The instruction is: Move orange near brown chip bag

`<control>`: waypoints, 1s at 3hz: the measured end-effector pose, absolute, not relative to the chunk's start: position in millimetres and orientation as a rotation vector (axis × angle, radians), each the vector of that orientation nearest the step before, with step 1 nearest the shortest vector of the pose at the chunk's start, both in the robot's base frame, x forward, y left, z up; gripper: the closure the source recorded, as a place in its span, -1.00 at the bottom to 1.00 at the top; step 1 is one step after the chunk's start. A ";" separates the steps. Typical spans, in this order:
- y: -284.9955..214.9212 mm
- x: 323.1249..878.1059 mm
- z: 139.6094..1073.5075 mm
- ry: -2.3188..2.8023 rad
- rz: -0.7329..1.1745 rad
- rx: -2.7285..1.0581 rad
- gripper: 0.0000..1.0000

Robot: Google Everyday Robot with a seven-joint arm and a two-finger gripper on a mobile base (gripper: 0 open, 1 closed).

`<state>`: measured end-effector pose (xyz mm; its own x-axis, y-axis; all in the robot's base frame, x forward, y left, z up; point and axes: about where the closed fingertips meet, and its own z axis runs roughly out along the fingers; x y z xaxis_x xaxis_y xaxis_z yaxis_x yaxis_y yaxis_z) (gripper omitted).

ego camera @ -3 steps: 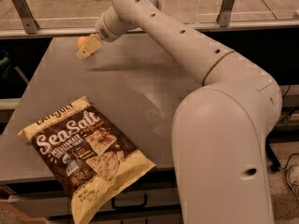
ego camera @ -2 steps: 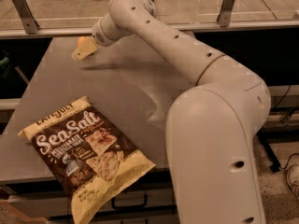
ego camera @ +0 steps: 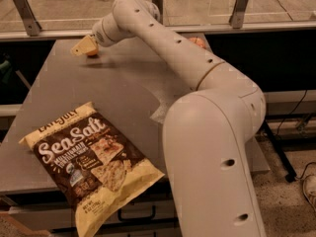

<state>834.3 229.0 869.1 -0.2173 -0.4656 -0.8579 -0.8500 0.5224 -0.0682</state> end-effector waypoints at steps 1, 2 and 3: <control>231.4 838.7 865.3 1.873 0.560 -1.055 -0.19; 234.6 833.6 859.2 1.894 0.584 -1.043 0.30; 225.1 820.0 880.1 1.840 0.592 -1.035 0.74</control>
Offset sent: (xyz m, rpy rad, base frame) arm -0.0074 0.0037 -0.0134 0.0422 0.0786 -0.0272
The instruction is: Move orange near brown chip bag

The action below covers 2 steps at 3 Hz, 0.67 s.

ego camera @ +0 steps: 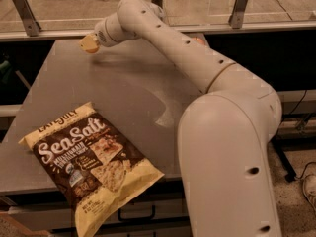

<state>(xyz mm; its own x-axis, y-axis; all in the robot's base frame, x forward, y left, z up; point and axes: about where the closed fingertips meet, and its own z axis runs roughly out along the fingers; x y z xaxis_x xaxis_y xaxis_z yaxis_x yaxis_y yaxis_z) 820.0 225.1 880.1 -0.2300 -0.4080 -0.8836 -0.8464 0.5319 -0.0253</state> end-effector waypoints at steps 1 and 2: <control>206.7 774.8 931.5 1.722 0.624 -1.088 1.00; 191.9 720.2 962.6 1.628 0.682 -1.168 1.00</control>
Offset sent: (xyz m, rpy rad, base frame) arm -0.1787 -0.0635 0.1196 0.1146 -0.1458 0.3097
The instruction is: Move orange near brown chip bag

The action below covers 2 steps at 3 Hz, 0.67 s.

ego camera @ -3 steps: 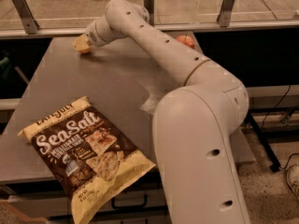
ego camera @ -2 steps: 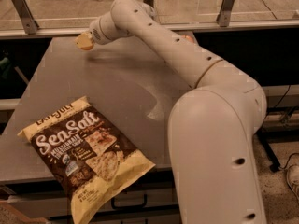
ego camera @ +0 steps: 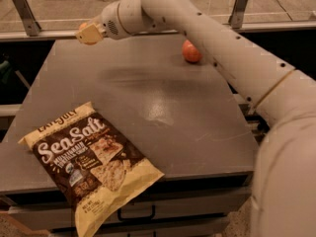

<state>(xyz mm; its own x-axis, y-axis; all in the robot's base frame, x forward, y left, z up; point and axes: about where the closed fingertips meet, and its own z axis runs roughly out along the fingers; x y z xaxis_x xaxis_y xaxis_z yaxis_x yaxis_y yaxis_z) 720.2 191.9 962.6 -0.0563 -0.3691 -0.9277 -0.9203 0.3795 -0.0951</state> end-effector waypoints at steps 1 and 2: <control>178.0 670.0 955.6 1.616 0.776 -1.231 1.00; 173.7 635.0 935.0 1.612 0.855 -1.298 1.00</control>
Offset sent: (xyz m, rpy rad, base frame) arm -0.1262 -0.0307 -0.0510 -0.0012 0.1402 0.2581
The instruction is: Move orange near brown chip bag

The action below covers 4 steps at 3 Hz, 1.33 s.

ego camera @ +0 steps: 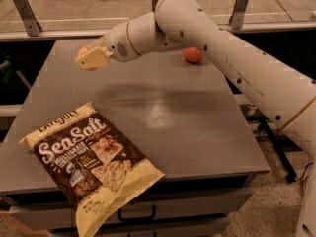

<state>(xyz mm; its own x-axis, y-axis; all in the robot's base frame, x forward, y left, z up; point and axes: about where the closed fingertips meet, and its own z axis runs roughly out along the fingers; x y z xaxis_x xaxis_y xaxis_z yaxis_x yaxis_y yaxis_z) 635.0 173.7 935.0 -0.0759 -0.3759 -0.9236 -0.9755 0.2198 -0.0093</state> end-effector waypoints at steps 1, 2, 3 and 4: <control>168.1 612.3 908.4 1.634 0.906 -1.351 1.00; 166.1 596.7 886.0 1.670 0.952 -1.395 0.66; 163.2 586.2 872.9 1.698 0.975 -1.427 0.19; 159.9 580.8 865.6 1.722 0.977 -1.446 -0.27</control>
Offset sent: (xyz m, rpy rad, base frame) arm -0.0558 -0.0154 -0.0749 -0.0877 0.1622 0.1339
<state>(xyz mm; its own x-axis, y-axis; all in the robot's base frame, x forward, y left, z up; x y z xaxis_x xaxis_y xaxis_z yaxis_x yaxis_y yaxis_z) 580.8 159.9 865.6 -0.1552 -0.4797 -0.8636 -0.9874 0.1027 0.1205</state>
